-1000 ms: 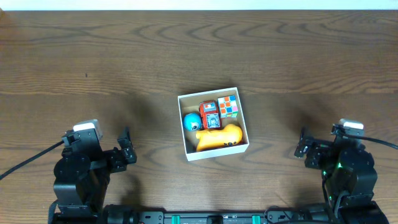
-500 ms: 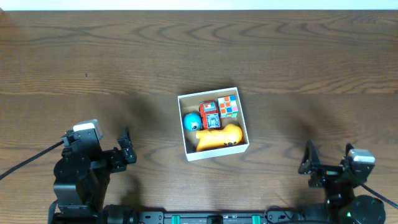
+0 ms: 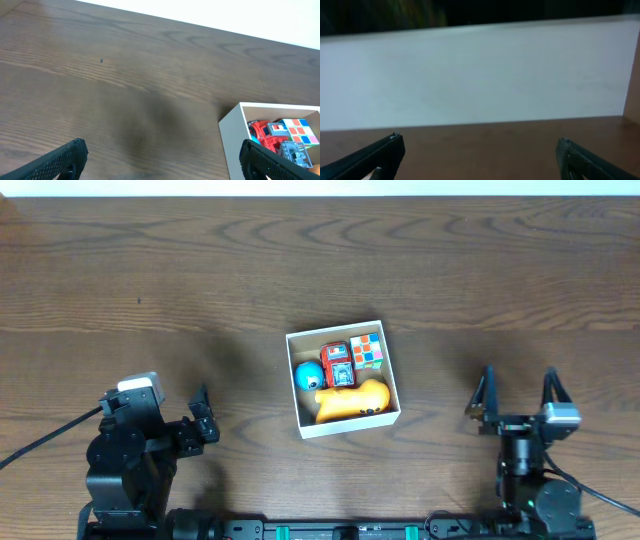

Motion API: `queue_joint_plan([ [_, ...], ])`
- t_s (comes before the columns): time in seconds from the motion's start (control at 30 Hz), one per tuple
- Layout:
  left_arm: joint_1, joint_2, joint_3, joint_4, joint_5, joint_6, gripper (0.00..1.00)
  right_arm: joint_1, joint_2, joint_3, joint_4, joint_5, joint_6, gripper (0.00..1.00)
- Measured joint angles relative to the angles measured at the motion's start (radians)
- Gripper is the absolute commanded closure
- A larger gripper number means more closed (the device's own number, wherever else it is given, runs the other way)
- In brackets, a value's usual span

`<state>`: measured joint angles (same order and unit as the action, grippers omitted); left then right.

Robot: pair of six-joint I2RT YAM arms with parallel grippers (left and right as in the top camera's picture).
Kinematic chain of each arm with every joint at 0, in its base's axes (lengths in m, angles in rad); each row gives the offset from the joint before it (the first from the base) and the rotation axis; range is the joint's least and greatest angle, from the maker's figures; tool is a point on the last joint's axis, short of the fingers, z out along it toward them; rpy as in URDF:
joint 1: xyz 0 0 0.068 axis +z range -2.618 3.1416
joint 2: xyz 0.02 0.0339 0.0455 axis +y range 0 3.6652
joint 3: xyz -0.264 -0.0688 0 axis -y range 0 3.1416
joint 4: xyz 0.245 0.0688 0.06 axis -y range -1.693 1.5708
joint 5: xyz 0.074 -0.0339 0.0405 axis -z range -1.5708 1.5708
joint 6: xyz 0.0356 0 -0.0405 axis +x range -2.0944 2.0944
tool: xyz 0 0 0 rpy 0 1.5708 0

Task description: Pack container

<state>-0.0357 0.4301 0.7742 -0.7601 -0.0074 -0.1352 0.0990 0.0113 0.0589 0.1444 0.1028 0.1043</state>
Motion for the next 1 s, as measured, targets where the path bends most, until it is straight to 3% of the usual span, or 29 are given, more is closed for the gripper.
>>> queue_joint_plan([
  [0.3,0.0,0.0,0.0,0.0,0.0,0.0,0.02,0.0,0.001,-0.052,-0.213,-0.065,-0.08,0.01],
  [1.0,0.0,0.0,0.0,0.0,0.0,0.0,0.02,0.0,0.001,-0.052,-0.213,-0.095,-0.083,0.01],
])
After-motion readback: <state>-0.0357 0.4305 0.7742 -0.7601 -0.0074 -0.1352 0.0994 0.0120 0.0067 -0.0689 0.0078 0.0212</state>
